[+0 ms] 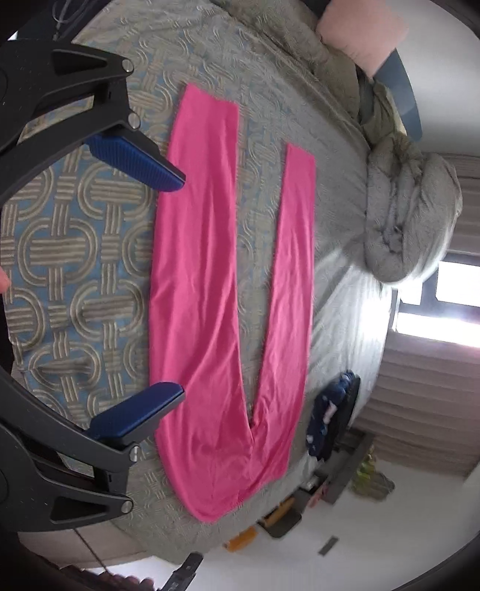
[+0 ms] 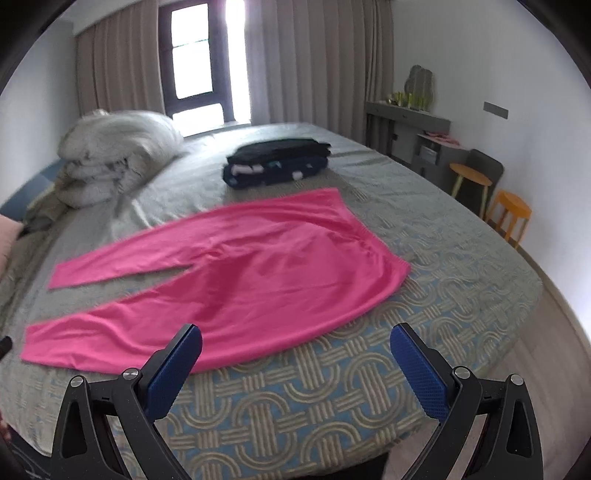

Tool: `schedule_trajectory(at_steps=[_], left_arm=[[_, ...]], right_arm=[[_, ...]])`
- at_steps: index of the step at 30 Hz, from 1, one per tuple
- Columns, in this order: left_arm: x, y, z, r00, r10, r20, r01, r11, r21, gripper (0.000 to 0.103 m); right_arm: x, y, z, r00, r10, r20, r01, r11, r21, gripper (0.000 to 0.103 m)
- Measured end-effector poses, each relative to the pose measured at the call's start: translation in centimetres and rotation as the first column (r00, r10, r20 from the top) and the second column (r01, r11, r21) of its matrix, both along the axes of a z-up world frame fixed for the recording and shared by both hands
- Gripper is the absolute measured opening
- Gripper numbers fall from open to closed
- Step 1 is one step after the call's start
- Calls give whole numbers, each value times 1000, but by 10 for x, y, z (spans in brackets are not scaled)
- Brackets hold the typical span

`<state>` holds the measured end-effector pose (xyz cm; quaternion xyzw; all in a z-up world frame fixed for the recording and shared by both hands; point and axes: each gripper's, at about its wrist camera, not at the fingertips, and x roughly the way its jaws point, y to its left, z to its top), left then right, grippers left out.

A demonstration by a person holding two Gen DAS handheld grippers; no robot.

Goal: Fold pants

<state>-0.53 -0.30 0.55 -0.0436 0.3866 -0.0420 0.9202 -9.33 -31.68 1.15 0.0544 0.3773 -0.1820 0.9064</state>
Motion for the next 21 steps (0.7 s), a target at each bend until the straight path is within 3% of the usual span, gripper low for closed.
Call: schedule_trajectory(at_steps=[4,9,15,17,21], left_arm=[[-4,-1,3,999,-17,41,16,1000,14,102],[-11,-2,10,986,-11,164,-5,996,95,102],[-3,-7,3,992,-19,124,-5,981,194,103],[-2,-5,2,994,-20,106,1,984,177,103],[-6,-1,0,994,-46,98,38,995,87,102]], right_arm=[[-1,2,-1,1000,24,3,-24,1000,-13,103],[-3,0,2,998,34,44,-35,999,12,103],[-1,6,0,997,53,51,-52,998,-22,103],[1,7,0,998,44,39,-43,998,-41,103],[2,2,-1,996,74,45,-76,995,58,103]])
